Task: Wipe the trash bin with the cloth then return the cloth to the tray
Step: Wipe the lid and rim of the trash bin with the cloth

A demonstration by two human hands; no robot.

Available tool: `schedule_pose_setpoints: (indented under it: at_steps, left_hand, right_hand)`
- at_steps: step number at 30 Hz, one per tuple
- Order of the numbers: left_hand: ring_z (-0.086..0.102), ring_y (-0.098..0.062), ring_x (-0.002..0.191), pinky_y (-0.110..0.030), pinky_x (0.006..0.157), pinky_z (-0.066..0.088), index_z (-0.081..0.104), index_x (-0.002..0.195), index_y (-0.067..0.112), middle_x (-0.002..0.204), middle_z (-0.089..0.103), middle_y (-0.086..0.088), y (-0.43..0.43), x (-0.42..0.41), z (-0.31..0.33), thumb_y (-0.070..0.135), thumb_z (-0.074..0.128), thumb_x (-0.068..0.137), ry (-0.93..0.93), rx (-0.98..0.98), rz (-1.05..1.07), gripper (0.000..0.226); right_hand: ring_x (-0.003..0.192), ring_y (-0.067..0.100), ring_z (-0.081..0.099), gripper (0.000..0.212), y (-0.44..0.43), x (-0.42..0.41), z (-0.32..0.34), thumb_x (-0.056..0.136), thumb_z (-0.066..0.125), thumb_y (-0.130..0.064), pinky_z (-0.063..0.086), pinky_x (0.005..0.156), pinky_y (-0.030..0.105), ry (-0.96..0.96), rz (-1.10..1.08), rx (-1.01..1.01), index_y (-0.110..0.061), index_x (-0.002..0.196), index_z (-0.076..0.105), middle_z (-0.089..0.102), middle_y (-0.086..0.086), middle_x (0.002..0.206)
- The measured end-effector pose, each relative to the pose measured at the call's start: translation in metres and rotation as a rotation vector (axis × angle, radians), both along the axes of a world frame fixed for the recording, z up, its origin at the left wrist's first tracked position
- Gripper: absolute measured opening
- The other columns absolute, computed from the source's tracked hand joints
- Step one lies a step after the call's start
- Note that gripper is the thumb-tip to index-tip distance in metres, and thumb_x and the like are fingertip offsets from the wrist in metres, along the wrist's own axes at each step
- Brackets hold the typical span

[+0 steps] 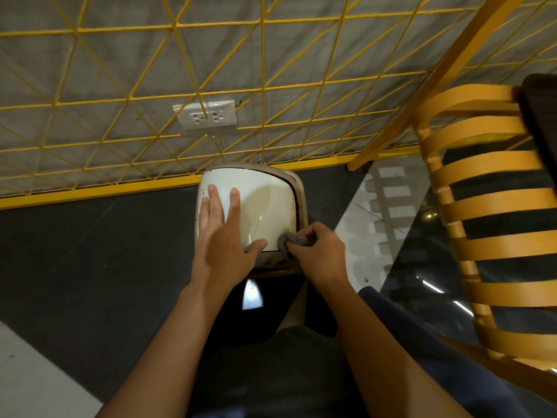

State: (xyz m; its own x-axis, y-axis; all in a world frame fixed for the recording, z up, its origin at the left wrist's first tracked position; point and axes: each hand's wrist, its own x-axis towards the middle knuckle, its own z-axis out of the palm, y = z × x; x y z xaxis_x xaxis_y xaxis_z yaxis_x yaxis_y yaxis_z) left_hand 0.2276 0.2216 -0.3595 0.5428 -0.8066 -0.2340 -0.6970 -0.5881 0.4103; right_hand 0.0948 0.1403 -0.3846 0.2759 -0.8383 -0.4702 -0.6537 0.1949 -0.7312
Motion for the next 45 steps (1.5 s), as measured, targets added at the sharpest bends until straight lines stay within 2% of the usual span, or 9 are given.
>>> schedule_pose_setpoints:
  at_steps: [5, 9, 13, 17, 22, 26, 36, 41, 45]
  left_hand:
    - [-0.003, -0.032, 0.142, -0.041, 0.112, 0.019, 0.006, 0.147, 0.018, 0.155, -0.009, -0.013, -0.001, -0.001, 0.002, 0.043, 0.066, 0.079, 0.014, 0.010, 0.004, 0.094]
    - [-0.004, -0.034, 0.142, -0.041, 0.112, 0.019, 0.007, 0.147, 0.016, 0.155, -0.008, -0.015, -0.002, 0.000, 0.001, 0.043, 0.066, 0.079, -0.001, 0.019, -0.005, 0.095]
    - [-0.003, -0.034, 0.142, -0.040, 0.113, 0.017, 0.007, 0.147, 0.016, 0.155, -0.007, -0.016, -0.002, 0.000, 0.002, 0.044, 0.066, 0.078, -0.004, 0.020, -0.006, 0.095]
    - [-0.001, -0.036, 0.142, -0.039, 0.114, 0.013, 0.007, 0.147, 0.014, 0.154, -0.006, -0.018, -0.002, 0.000, 0.001, 0.045, 0.066, 0.078, -0.020, 0.026, -0.012, 0.095]
    - [-0.002, -0.036, 0.142, -0.039, 0.114, 0.014, 0.007, 0.147, 0.015, 0.155, -0.006, -0.016, -0.001, 0.001, 0.002, 0.044, 0.066, 0.078, -0.007, 0.023, -0.017, 0.095]
    - [-0.002, -0.036, 0.142, -0.040, 0.114, 0.013, 0.006, 0.147, 0.015, 0.155, -0.007, -0.016, -0.002, 0.001, 0.000, 0.044, 0.067, 0.078, -0.021, 0.036, -0.026, 0.096]
    - [-0.003, -0.036, 0.142, -0.040, 0.114, 0.014, 0.004, 0.147, 0.015, 0.155, -0.009, -0.016, -0.003, 0.000, 0.000, 0.045, 0.065, 0.079, -0.017, 0.042, -0.018, 0.097]
    - [-0.003, -0.036, 0.142, -0.040, 0.114, 0.014, 0.004, 0.147, 0.015, 0.155, -0.008, -0.016, -0.001, 0.000, 0.002, 0.043, 0.066, 0.079, -0.004, 0.035, -0.019, 0.096]
    - [-0.002, -0.037, 0.141, -0.041, 0.114, 0.014, 0.007, 0.147, 0.014, 0.155, -0.006, -0.016, -0.002, 0.001, 0.001, 0.042, 0.067, 0.078, 0.009, 0.019, -0.015, 0.096]
  right_hand:
    - [0.064, 0.004, 0.051, 0.012, -0.008, 0.000, 0.001, 0.081, 0.066, -0.015, 0.039, 0.046, 0.007, 0.071, 0.047, -0.073, -0.015, 0.080, 0.054, 0.050, -0.012, 0.069]
    - [0.061, 0.001, 0.050, 0.013, -0.004, 0.004, 0.004, 0.078, 0.067, -0.013, 0.040, 0.049, 0.001, 0.016, 0.151, -0.130, -0.014, 0.076, 0.055, 0.052, -0.012, 0.067]
    - [0.060, 0.001, 0.046, 0.011, -0.012, 0.003, 0.003, 0.081, 0.065, -0.012, 0.039, 0.047, 0.006, 0.075, 0.180, -0.138, -0.012, 0.080, 0.054, 0.049, -0.010, 0.069]
    - [0.060, 0.001, 0.050, 0.016, -0.005, 0.005, 0.002, 0.077, 0.069, -0.014, 0.039, 0.050, -0.001, -0.001, 0.173, -0.132, -0.014, 0.073, 0.054, 0.052, -0.011, 0.065]
    - [0.060, 0.000, 0.047, 0.012, -0.013, 0.004, -0.003, 0.081, 0.065, -0.014, 0.038, 0.045, 0.006, 0.092, 0.153, -0.118, -0.014, 0.079, 0.053, 0.051, -0.010, 0.069]
    - [0.062, 0.001, 0.050, 0.019, -0.006, 0.003, -0.005, 0.077, 0.069, -0.013, 0.039, 0.047, 0.000, 0.005, 0.132, -0.067, -0.019, 0.071, 0.052, 0.053, -0.011, 0.068]
    - [0.066, 0.003, 0.054, 0.020, -0.006, 0.005, -0.006, 0.078, 0.069, -0.018, 0.037, 0.049, 0.008, -0.001, 0.094, 0.005, -0.022, 0.070, 0.051, 0.056, -0.010, 0.070]
    - [0.063, 0.004, 0.051, 0.015, -0.011, 0.008, -0.010, 0.081, 0.066, -0.016, 0.033, 0.047, 0.009, 0.089, 0.097, -0.018, -0.017, 0.075, 0.052, 0.053, -0.009, 0.068]
    - [0.068, 0.014, 0.060, 0.017, -0.015, 0.000, -0.003, 0.073, 0.072, -0.019, 0.049, 0.059, 0.024, -0.042, -0.034, 0.124, -0.019, 0.070, 0.056, 0.061, -0.001, 0.068]
